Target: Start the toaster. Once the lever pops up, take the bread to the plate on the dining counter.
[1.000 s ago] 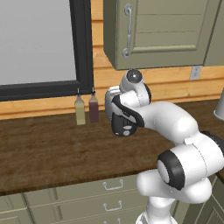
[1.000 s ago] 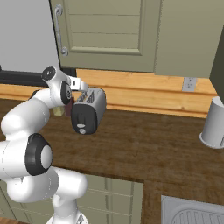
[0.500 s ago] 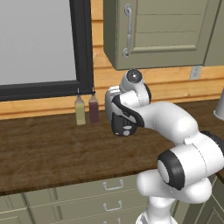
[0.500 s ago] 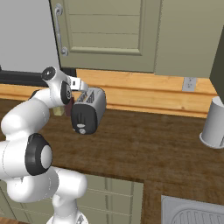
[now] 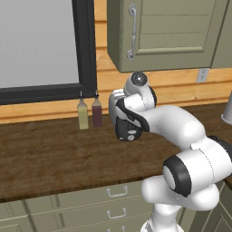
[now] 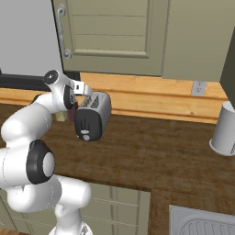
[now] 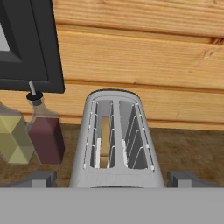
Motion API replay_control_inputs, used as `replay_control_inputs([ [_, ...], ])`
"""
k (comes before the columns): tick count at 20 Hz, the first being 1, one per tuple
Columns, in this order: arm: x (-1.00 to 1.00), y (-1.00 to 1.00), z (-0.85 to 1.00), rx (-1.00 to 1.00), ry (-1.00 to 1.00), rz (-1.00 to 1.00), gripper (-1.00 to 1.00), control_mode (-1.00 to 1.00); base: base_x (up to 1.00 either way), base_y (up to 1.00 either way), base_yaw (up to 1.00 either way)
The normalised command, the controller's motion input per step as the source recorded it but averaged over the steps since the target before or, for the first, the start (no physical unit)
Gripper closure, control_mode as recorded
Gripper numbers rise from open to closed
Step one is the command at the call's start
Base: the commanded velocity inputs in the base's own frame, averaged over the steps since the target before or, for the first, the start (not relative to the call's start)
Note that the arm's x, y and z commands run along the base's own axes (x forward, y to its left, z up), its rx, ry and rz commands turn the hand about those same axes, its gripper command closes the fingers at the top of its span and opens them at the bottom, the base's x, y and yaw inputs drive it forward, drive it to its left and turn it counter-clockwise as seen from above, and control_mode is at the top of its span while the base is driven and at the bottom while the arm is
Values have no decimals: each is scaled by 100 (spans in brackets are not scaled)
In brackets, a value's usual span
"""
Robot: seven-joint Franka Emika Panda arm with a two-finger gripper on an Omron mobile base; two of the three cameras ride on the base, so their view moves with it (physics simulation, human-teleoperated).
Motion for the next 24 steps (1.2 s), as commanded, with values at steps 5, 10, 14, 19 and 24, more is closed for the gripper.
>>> replay_control_inputs([
  [5,0,0,0,0,0,0,-100,-100,0,0,0],
  [10,0,0,0,0,0,0,-100,-100,0,0,0],
  [14,0,0,0,0,0,0,-100,-100,0,0,0],
  [19,0,0,0,0,0,0,-100,-100,0,0,0],
  [24,0,0,0,0,0,0,-100,-100,0,0,0],
])
